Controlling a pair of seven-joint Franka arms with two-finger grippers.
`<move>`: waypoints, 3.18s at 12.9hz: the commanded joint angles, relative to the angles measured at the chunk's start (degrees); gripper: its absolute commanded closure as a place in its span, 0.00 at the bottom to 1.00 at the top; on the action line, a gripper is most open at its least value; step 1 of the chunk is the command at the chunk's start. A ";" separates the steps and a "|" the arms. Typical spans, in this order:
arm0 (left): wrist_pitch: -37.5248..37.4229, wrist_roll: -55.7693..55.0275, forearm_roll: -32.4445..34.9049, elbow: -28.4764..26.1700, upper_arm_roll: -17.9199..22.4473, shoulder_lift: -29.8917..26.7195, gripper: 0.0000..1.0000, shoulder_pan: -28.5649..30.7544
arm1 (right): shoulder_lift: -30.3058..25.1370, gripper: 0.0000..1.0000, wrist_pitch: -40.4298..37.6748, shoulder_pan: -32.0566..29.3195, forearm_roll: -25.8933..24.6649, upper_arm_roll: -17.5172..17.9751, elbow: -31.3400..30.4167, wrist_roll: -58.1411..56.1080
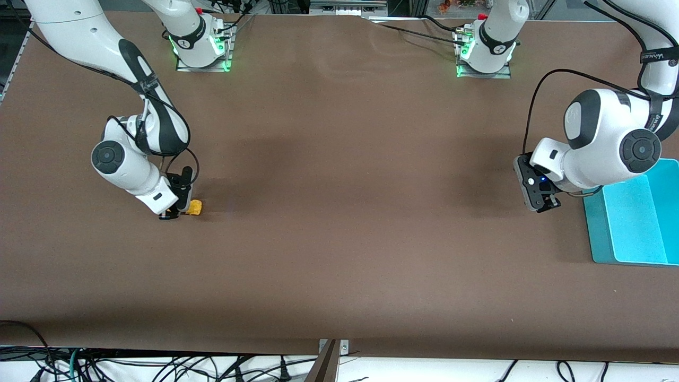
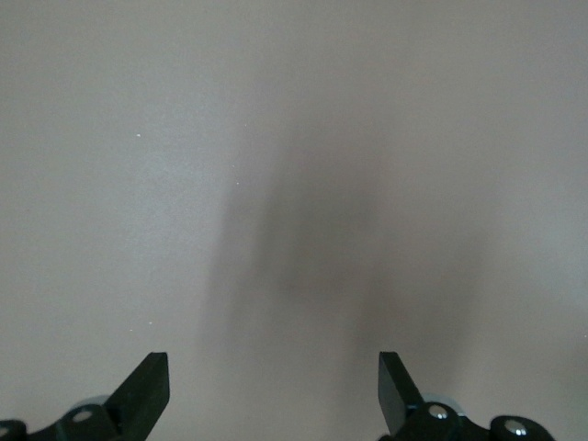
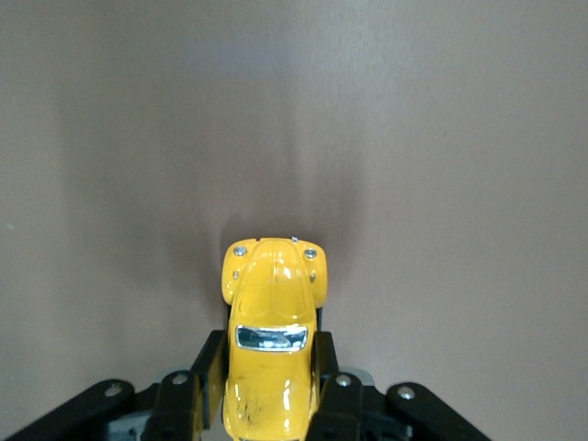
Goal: Wind and store yellow beetle car
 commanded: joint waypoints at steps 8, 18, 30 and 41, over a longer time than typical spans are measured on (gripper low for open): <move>1.95 1.08 1.03 -2.75 -0.15 -1.89 0.00 -0.05 | 1.88 0.57 1.79 -8.63 0.35 0.70 -2.05 -12.07; 2.74 1.08 0.86 -3.72 -0.15 -2.07 0.00 -0.05 | 3.82 0.57 2.40 -19.35 0.44 1.50 -1.34 -24.38; 2.74 1.08 0.86 -3.72 -0.15 -2.16 0.00 -0.05 | 4.26 0.00 0.65 -19.62 3.42 5.80 1.56 -23.50; 8.78 5.54 0.86 -8.09 -0.15 -2.07 0.00 0.30 | 3.47 0.00 -3.21 -19.62 3.51 6.50 3.84 -22.54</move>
